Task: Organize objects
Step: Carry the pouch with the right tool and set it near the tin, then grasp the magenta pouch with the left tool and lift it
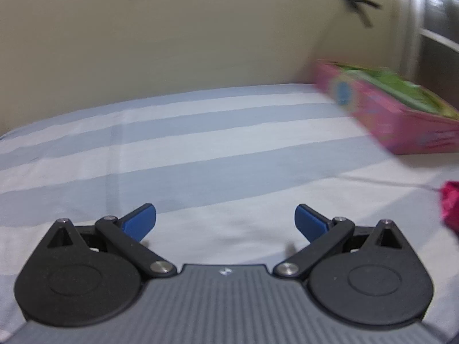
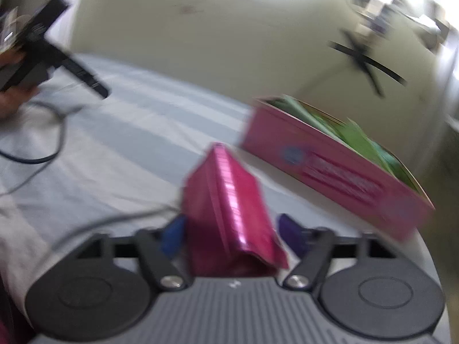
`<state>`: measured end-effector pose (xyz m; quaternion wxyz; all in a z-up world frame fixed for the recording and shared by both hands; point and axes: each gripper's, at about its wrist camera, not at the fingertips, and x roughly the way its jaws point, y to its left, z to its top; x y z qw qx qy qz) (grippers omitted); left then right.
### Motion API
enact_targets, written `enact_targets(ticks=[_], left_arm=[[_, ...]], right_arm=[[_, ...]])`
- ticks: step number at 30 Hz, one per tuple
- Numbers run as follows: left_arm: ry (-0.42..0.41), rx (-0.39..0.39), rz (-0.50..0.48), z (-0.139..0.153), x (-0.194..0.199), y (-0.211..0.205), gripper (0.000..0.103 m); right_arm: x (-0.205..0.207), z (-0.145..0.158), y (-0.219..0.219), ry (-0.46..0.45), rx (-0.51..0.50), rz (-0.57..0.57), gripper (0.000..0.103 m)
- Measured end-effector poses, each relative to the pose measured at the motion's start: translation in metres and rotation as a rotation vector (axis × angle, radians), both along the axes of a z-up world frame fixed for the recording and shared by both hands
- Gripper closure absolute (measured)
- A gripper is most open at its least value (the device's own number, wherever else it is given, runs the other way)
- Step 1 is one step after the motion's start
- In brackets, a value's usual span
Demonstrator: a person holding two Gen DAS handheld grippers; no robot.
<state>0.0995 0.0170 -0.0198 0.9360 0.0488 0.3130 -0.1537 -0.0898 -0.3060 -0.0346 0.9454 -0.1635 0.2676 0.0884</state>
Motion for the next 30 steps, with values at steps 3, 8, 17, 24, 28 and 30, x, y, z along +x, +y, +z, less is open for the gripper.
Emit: enact_targets(ticks=[3, 8, 17, 24, 28, 30], left_arm=[[0.004, -0.033, -0.101, 0.01, -0.008, -0.039, 0.0], [0.009, -0.077, -0.293, 0.023, -0.031, -0.11, 0.0], [0.009, -0.064, -0.55, 0.016, -0.074, -0.198, 0.0], [0.005, 0.025, -0.582, 0.008, -0.088, -0.219, 0.009], [0.027, 0.053, -0.593, 0.006, -0.085, -0.225, 0.019], [0.036, 0.063, -0.605, 0.005, -0.085, -0.23, 0.025]], right_arm=[[-0.008, -0.002, -0.02, -0.009, 0.034, -0.058, 0.021], [-0.024, -0.007, -0.06, -0.005, 0.137, -0.133, 0.017], [-0.045, -0.01, -0.114, 0.001, 0.34, -0.143, 0.016], [-0.038, -0.009, -0.122, 0.003, 0.46, -0.086, 0.024], [-0.03, -0.008, -0.117, 0.006, 0.487, -0.036, 0.042], [-0.027, -0.009, -0.114, 0.004, 0.49, -0.024, 0.05]])
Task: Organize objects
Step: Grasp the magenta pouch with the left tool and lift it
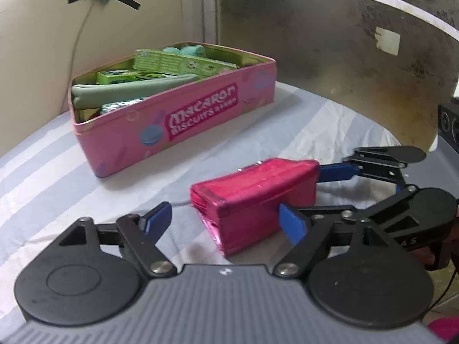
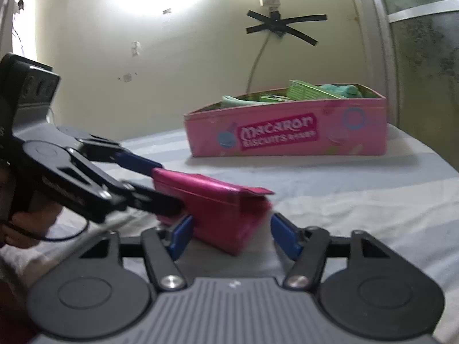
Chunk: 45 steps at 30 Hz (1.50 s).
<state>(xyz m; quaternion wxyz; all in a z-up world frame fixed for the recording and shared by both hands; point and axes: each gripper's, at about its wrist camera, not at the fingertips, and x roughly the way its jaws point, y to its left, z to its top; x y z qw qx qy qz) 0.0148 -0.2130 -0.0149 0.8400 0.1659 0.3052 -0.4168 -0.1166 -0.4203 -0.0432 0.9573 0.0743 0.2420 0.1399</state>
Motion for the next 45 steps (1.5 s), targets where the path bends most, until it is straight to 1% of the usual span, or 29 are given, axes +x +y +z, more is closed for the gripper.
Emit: enact_targets(ticks=[2, 5, 15, 25, 31, 37, 41, 45], left_arm=[[-0.009, 0.013, -0.008, 0.0, 0.0, -0.006, 0.035], [0.017, 0.017, -0.025, -0.001, 0.001, -0.017, 0.044], [-0.005, 0.055, -0.093, -0.003, -0.005, -0.06, 0.044], [-0.032, 0.086, -0.14, -0.008, -0.016, -0.09, 0.043], [-0.054, 0.11, -0.142, -0.011, -0.02, -0.096, 0.041], [-0.041, 0.126, -0.129, -0.015, -0.019, -0.098, 0.04], [-0.04, 0.129, -0.124, -0.017, -0.018, -0.098, 0.04], [-0.046, 0.133, -0.12, -0.016, -0.018, -0.098, 0.039]], right_arm=[[0.002, -0.001, 0.0, 0.009, 0.013, 0.014, 0.067], [0.002, -0.001, -0.003, 0.012, 0.002, 0.004, 0.074], [-0.012, -0.003, -0.035, 0.005, 0.018, -0.105, 0.074], [-0.027, -0.006, -0.058, 0.008, 0.039, -0.169, 0.073], [-0.031, -0.009, -0.063, 0.0, 0.049, -0.19, 0.073], [-0.033, -0.009, -0.065, -0.004, 0.052, -0.185, 0.072], [-0.032, -0.008, -0.066, -0.012, 0.053, -0.185, 0.065], [-0.028, -0.006, -0.067, -0.016, 0.052, -0.174, 0.063]])
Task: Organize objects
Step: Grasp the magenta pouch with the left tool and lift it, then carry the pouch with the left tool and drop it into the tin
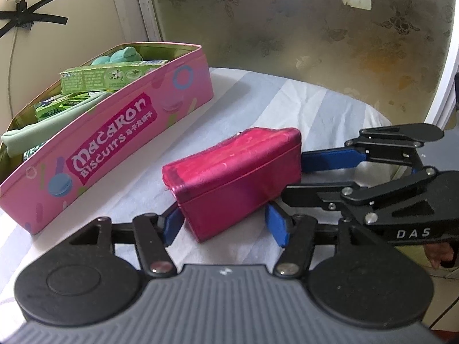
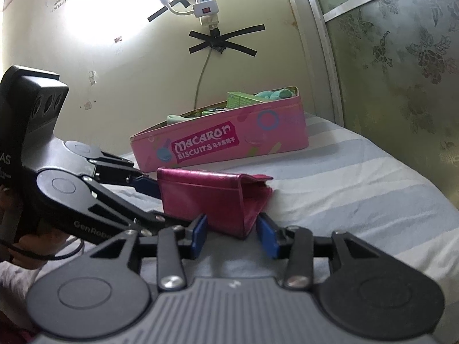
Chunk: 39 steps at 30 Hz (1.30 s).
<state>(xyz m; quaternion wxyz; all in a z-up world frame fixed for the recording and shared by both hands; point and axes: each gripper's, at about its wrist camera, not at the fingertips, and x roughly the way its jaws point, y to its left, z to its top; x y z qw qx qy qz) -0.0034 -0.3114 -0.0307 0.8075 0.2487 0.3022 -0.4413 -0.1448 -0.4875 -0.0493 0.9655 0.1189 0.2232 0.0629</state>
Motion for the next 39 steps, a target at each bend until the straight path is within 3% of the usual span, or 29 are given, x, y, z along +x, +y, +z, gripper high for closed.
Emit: enact_targets(ticks=[7, 14, 17, 19, 23, 32, 36, 39], left_arm=[[0.022, -0.011, 0.018, -0.001, 0.006, 0.002, 0.039], [0.0, -0.006, 0.015, 0.0, 0.007, 0.002, 0.036], [-0.001, -0.012, -0.001, 0.0, 0.008, 0.002, 0.046], [-0.018, -0.01, -0.007, -0.001, 0.007, 0.001, 0.046], [-0.005, -0.032, -0.008, 0.001, 0.009, 0.005, 0.047], [-0.11, -0.099, -0.034, 0.042, 0.006, 0.009, 0.047], [-0.179, -0.144, 0.006, 0.068, 0.026, 0.009, 0.047], [-0.181, -0.169, 0.062, 0.081, 0.057, 0.009, 0.047]], right_arm=[[0.007, 0.004, -0.001, -0.005, 0.005, 0.02, 0.063], [0.017, 0.002, -0.007, 0.0, 0.082, 0.048, 0.062], [0.022, -0.004, -0.009, 0.02, 0.137, 0.066, 0.064], [0.022, -0.006, -0.008, 0.014, 0.127, 0.05, 0.07], [0.02, -0.004, -0.005, -0.001, 0.099, 0.046, 0.071], [0.022, 0.037, 0.001, -0.129, 0.024, 0.03, 0.071], [0.059, 0.062, -0.005, -0.196, -0.025, 0.047, 0.071], [0.097, 0.079, -0.003, -0.221, -0.067, 0.066, 0.072]])
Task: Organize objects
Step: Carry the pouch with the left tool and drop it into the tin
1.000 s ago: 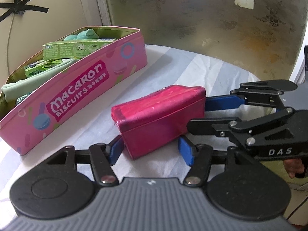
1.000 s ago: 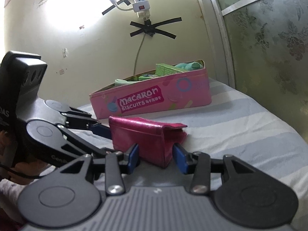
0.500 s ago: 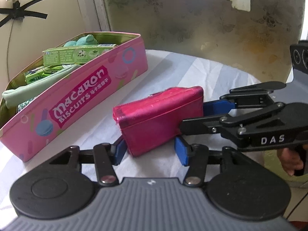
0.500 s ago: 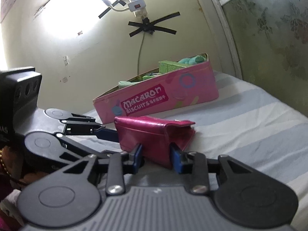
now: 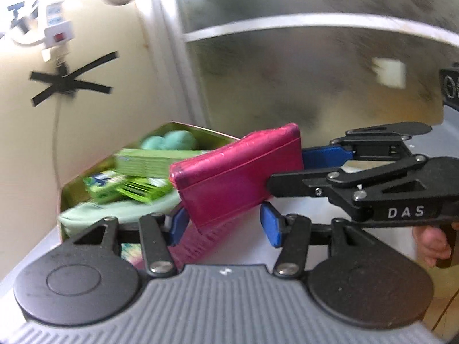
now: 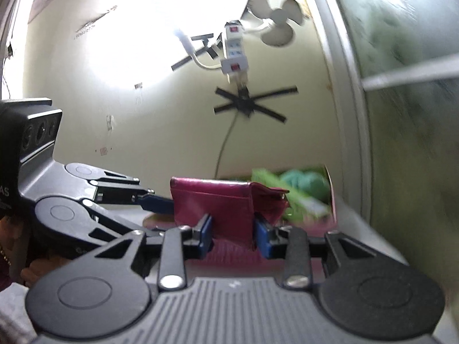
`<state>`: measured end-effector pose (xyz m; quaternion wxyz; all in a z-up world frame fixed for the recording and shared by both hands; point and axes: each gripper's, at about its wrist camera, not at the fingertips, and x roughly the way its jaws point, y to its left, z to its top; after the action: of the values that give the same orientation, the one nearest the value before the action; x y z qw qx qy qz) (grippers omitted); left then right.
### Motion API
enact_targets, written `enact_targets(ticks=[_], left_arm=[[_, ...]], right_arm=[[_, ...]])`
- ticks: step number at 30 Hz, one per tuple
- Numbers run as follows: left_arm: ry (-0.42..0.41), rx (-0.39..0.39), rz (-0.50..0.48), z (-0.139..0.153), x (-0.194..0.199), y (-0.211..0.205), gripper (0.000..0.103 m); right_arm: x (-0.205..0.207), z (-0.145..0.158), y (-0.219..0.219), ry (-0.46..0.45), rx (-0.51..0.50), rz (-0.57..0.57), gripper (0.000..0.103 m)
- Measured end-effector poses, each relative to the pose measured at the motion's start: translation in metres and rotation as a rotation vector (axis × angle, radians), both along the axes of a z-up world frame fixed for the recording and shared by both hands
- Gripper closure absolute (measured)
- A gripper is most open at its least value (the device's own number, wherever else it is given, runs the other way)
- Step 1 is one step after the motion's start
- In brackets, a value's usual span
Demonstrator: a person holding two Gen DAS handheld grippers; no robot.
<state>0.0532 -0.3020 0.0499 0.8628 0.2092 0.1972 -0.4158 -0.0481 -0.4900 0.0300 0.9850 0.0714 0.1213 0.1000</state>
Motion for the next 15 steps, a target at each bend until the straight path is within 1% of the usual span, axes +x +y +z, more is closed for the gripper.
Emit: enact_targets(ticks=[3, 5, 8, 11, 13, 14, 15], left_arm=[[0.037, -0.008, 0.078, 0.003, 0.041, -0.003, 0.047], [0.057, -0.004, 0.128, 0.001, 0.069, -0.005, 0.047], [0.101, 0.014, 0.201, -0.007, 0.108, -0.014, 0.047], [0.168, 0.033, 0.257, -0.016, 0.139, -0.018, 0.047], [0.195, 0.059, 0.303, -0.024, 0.156, -0.024, 0.047], [0.198, 0.071, 0.331, -0.027, 0.162, -0.026, 0.045], [0.195, 0.083, 0.363, -0.03, 0.166, -0.028, 0.043]], right_arm=[[0.048, 0.011, 0.004, 0.011, -0.027, 0.041, 0.073], [0.083, 0.016, 0.007, 0.033, -0.04, 0.069, 0.074], [0.124, 0.017, 0.013, 0.068, -0.062, 0.102, 0.074], [0.163, 0.015, 0.017, 0.148, -0.093, 0.107, 0.074], [0.19, 0.008, 0.017, 0.229, -0.104, 0.083, 0.069], [0.199, 0.005, 0.017, 0.259, -0.112, 0.063, 0.063], [0.21, 0.001, 0.018, 0.292, -0.135, 0.024, 0.06]])
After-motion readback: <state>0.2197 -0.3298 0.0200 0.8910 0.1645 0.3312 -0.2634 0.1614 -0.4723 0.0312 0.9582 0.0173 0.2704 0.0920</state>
